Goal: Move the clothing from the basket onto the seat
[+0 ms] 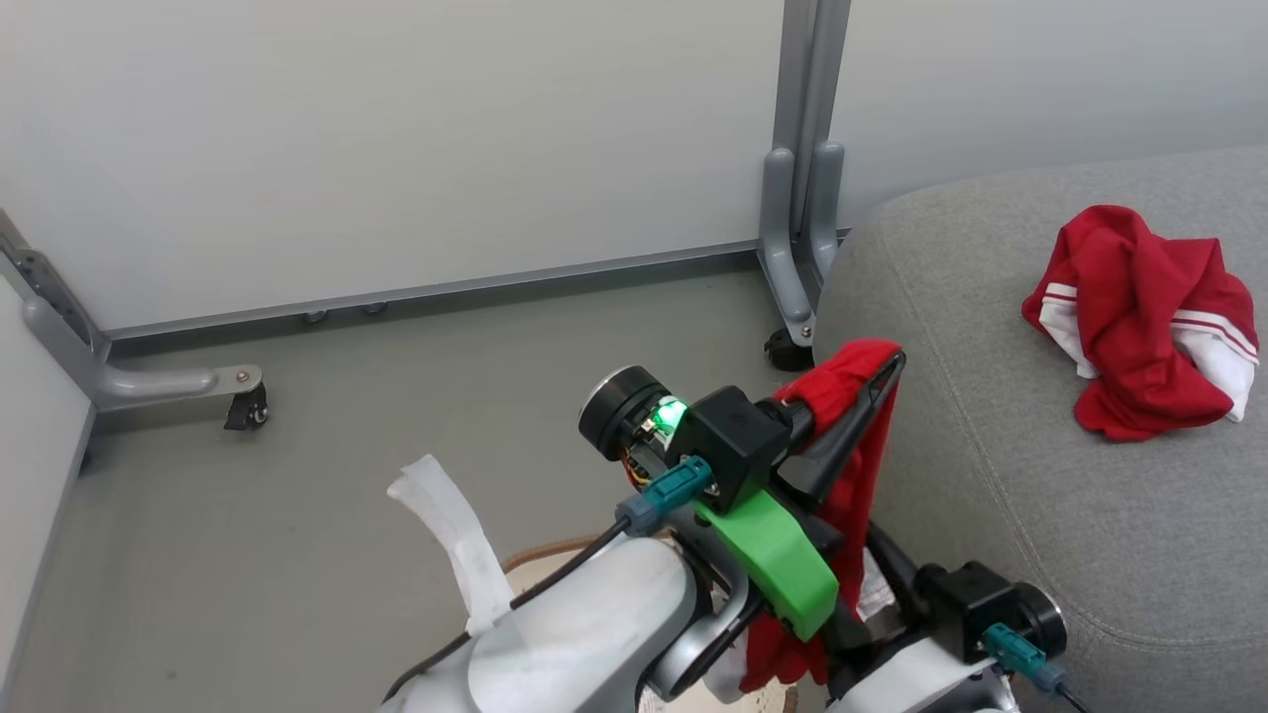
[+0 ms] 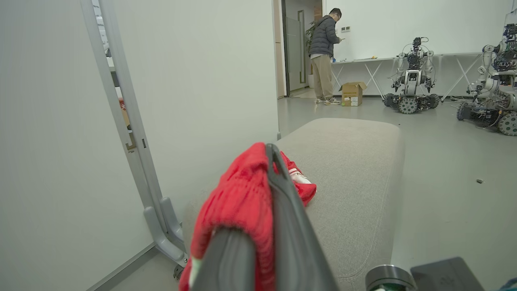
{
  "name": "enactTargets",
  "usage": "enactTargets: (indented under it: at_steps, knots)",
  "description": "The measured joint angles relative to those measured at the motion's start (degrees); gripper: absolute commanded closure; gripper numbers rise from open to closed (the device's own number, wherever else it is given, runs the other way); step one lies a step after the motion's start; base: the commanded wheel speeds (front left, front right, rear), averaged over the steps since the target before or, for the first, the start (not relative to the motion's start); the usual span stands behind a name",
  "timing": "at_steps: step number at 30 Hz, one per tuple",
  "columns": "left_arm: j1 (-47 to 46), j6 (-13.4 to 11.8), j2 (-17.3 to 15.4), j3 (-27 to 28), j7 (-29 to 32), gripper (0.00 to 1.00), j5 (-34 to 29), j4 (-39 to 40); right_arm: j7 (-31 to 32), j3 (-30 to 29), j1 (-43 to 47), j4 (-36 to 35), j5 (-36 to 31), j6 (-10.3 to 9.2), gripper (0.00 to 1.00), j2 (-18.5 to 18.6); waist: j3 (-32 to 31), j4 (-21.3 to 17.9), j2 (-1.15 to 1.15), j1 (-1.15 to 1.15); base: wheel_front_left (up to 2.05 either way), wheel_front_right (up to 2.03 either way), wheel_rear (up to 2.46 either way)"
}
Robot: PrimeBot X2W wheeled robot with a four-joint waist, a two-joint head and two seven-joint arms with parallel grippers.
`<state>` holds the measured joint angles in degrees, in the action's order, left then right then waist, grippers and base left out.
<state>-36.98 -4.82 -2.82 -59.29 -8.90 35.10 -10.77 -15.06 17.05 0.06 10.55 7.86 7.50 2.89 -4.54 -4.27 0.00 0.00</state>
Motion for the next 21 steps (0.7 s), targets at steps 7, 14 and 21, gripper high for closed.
enactTargets:
  at_steps: [7,14,21]
  knots:
    - [0.1,-0.1,0.0,0.9,-0.6,1.00,2.6,-3.9,0.0,2.0,-0.4,2.0,3.2,0.00,1.00,1.0,0.6,0.3,0.00,0.00,0.00,0.00,0.00]
    - [0.1,0.8,-0.1,0.3,-0.2,1.00,3.4,-8.6,0.0,1.0,-0.3,2.0,4.3,0.00,1.00,1.1,1.2,0.3,0.00,0.00,0.00,0.00,0.00]
    - [0.5,1.0,-0.1,-0.4,-0.1,0.00,3.7,-10.6,0.0,-0.5,-0.1,2.1,4.7,0.00,1.00,1.1,1.6,0.5,0.00,0.00,0.00,0.00,0.00]
